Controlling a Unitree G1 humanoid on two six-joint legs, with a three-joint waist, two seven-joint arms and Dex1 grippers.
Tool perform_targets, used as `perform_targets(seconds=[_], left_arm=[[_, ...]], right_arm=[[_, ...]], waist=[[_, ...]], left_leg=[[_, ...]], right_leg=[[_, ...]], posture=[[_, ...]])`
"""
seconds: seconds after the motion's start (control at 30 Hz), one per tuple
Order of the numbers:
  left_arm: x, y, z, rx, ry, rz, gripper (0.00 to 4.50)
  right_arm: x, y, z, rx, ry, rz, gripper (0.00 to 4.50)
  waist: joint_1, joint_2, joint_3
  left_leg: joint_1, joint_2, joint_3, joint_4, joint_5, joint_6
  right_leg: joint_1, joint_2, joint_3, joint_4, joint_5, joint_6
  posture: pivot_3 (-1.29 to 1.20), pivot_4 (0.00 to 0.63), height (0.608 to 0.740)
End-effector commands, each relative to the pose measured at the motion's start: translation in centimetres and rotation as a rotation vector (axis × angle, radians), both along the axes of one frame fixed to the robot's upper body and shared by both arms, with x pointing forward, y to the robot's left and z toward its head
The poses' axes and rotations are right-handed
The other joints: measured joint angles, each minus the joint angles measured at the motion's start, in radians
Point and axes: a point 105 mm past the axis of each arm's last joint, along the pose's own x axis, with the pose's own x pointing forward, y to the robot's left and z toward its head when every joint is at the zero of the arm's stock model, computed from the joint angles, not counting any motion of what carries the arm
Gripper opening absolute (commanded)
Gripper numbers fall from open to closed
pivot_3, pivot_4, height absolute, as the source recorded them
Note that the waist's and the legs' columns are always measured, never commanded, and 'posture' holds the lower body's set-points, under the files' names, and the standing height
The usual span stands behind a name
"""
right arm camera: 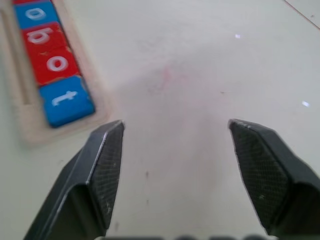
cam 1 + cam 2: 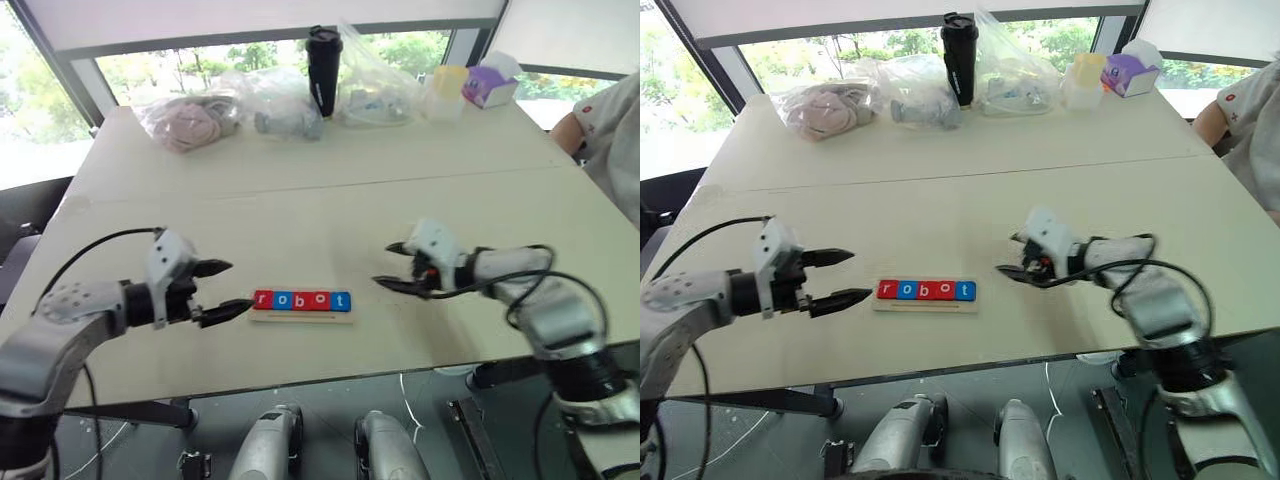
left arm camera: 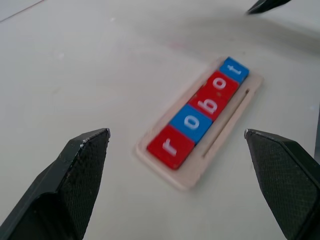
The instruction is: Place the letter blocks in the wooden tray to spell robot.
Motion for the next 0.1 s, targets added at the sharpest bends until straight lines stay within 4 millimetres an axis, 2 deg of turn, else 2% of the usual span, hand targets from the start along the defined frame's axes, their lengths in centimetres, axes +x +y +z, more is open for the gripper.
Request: perform_targets(seconds=[0.03,0.1], left_arm=[[-1.6,0.4,1.3,0.007,-0.02,0.009,4.5],[-2.3,0.8,0.6,-0.017,0.025,0.033,4.5]], right_arm=[[-3.5,-0.1,1.1,0.076,0.101,0.046,3.4],[-4.6,-0.6,0.4,0.059,0.161,0.038,3.4]], waist=[[0.005,0.0,0.0],[0.006,0.0,0.0]], left_leg=[[-0.001,0.0,0.0,0.0,0.0,0.0],[0.0,0.0,0.0,0.0,0.0,0.0]], right_leg=[[0.0,0.0,0.0,0.0,0.0,0.0],[0.0,0.0,0.0,-0.001,-0.001,-0.001]], posture=[[0.0,0.15,0.74],[0.0,0.15,0.74]])
